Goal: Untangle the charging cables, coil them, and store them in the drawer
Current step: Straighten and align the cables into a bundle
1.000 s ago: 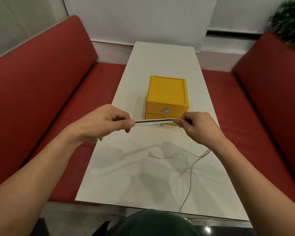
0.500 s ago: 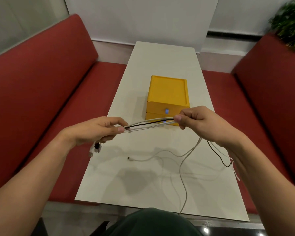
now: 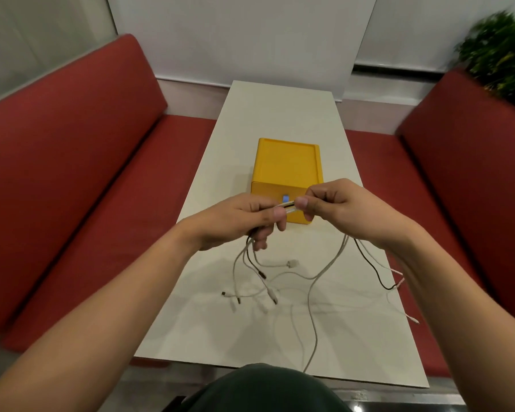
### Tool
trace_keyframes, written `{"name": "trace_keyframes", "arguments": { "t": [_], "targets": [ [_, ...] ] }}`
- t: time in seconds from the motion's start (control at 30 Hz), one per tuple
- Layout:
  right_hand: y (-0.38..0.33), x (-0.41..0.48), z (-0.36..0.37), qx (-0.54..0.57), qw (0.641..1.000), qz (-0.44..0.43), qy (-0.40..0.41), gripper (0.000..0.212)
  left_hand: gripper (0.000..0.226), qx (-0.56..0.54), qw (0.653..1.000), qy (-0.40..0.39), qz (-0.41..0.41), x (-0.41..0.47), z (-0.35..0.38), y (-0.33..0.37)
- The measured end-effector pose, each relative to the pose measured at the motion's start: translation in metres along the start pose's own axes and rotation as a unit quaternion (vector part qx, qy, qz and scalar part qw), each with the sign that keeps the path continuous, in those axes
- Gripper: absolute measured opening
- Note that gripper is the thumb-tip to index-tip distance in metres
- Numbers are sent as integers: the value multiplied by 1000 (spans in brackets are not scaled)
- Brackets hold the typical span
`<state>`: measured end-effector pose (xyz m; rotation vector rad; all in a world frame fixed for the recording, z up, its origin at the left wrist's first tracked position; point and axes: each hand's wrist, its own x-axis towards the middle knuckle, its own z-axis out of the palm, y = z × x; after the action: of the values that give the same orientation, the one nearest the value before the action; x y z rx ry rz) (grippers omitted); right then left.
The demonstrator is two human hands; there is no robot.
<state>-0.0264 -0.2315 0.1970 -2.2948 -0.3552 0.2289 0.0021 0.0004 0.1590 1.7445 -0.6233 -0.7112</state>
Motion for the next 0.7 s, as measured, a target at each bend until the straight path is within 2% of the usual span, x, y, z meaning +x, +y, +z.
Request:
{"name": "trace_keyframes", "arguments": {
  "t": [0.1, 0.27, 0.47, 0.57, 0.7],
  "targets": [
    [0, -2, -5, -26, 1000, -8, -2, 36, 33, 16, 1000, -1, -27, 3, -3, 8],
    [8, -8, -10, -52, 997, 12, -60, 22, 34, 171, 984, 14, -46, -2, -16, 24],
    [14, -6, -3, -31, 999, 13, 23, 13, 32, 216, 971, 85, -51, -8, -16, 30],
    [11, -8, 2, -25, 999, 11, 16, 14, 30, 257, 960, 101, -49, -13, -18, 29],
    [2, -11, 1, -21, 1000, -9, 0, 15, 32, 248, 962, 109, -47, -22, -22, 32]
  ]
}}
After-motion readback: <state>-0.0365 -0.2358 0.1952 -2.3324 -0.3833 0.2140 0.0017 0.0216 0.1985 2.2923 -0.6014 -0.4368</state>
